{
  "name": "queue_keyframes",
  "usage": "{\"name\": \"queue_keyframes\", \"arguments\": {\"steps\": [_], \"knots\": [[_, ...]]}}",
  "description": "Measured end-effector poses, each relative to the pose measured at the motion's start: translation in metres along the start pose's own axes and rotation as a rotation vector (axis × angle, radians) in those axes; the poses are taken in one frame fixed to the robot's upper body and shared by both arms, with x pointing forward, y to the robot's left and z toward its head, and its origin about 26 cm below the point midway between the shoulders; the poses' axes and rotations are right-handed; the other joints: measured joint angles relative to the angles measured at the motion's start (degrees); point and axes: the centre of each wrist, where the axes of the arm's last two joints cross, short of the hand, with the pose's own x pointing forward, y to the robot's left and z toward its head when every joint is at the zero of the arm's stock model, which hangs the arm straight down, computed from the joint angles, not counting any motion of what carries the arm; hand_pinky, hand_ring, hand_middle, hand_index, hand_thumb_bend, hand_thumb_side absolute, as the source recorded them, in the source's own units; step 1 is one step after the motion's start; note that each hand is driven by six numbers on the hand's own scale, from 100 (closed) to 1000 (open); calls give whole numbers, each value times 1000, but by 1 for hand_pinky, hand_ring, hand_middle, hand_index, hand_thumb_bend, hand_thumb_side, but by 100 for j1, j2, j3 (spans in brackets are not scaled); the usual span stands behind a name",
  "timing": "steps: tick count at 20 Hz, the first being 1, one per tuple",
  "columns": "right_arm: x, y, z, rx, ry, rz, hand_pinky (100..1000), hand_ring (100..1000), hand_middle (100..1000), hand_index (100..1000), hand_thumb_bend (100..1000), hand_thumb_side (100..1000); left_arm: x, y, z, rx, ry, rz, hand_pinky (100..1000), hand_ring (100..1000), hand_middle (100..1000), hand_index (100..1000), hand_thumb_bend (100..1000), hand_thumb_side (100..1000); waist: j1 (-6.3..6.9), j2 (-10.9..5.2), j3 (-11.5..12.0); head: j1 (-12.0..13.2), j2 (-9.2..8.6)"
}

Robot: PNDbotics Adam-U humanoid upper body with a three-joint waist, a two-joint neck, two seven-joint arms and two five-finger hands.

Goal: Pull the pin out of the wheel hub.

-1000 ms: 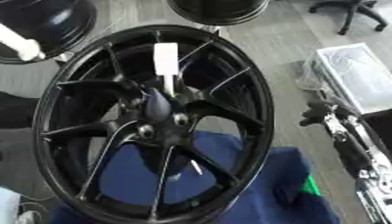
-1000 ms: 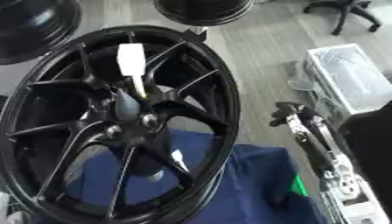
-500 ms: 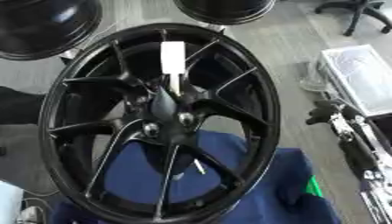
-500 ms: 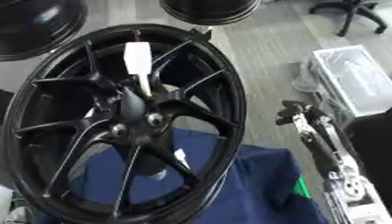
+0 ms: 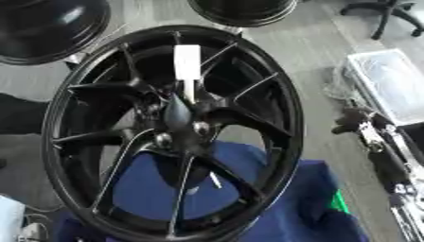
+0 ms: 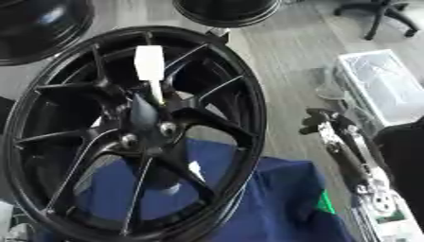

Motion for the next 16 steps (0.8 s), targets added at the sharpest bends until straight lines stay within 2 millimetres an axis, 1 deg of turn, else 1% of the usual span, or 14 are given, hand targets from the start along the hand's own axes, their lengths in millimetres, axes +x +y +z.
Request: {"name": "queue_keyframes", "arguments": {"steps": [3,6,9,10,12,13,14,16], "knots": [[0,0,0,1,1,0,974,623,605,751,100,685,-9,-2,-4,-36,8,-2,878,830,805,928,100,995,-2,0,-4,14,-1],[0,0,0,2,2,0,974,623,605,752,100,684,-12,-3,-6,-61,2,-2,878,829,804,924,100,993,-2,0,-8,20,-1],[0,0,0,4,3,0,974,623,605,752,100,684,-12,-3,-8,-75,-8,10,874,823,797,906,100,928,1,0,-19,20,-1],[0,0,0,4,4,0,974,623,605,752,100,683,-11,-3,-8,-77,-13,19,871,816,793,901,100,869,1,0,-22,20,-1],[0,0,0,4,4,0,974,623,605,752,100,684,-7,-4,-9,-78,-37,66,847,792,777,888,100,797,1,0,-22,20,-2],[0,0,0,4,4,0,974,623,605,752,100,683,-4,-4,-9,-73,-57,102,826,771,760,882,100,777,0,0,-23,20,-2],[0,0,0,4,4,0,974,623,605,752,100,683,1,-5,-8,-63,-83,143,816,761,750,873,100,775,-4,0,-24,21,-2],[0,0,0,4,4,0,974,623,604,752,100,683,15,-7,-5,-36,-155,243,797,740,727,838,100,750,-13,0,-33,25,-2]]}}
